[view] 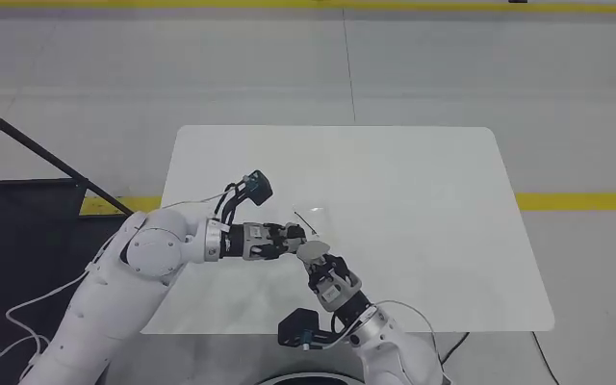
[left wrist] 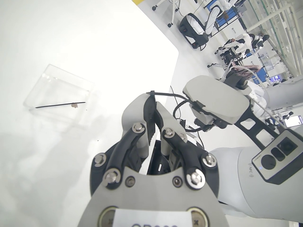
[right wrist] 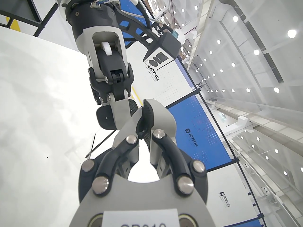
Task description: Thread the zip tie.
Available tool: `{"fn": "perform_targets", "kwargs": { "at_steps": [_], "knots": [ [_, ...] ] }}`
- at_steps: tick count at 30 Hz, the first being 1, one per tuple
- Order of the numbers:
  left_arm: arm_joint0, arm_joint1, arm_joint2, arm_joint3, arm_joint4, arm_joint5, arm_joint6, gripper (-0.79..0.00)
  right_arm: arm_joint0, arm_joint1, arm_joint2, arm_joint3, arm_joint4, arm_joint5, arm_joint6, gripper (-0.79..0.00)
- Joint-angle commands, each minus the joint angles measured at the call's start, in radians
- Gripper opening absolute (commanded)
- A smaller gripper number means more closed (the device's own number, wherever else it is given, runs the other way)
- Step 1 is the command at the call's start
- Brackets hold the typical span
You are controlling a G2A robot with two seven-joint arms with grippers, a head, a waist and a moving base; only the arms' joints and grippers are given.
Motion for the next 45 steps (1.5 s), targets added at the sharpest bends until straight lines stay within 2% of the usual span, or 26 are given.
{"fn": "perform_targets", "kwargs": {
  "at_steps": [1, 16, 31, 45],
  "knots": [
    [0.011, 0.001, -0.006, -0.009, 0.028, -0.013, 0.026, -0.785, -0.002, 0.001, 0.001, -0.002, 0.0, -0.003, 0.0, -0.785],
    [0.095, 0.003, -0.028, -0.093, 0.249, -0.016, 0.218, -0.785, -0.005, 0.006, 0.002, -0.006, -0.007, -0.013, -0.001, -0.785],
    [0.154, 0.0, -0.027, -0.168, 0.438, 0.026, 0.329, -0.785, 0.001, 0.008, -0.004, -0.004, -0.004, -0.011, 0.012, -0.785],
    [0.194, -0.003, -0.032, -0.195, 0.511, 0.028, 0.408, -0.785, 0.005, 0.009, -0.005, -0.004, 0.009, -0.01, 0.035, -0.785]
  ]
}}
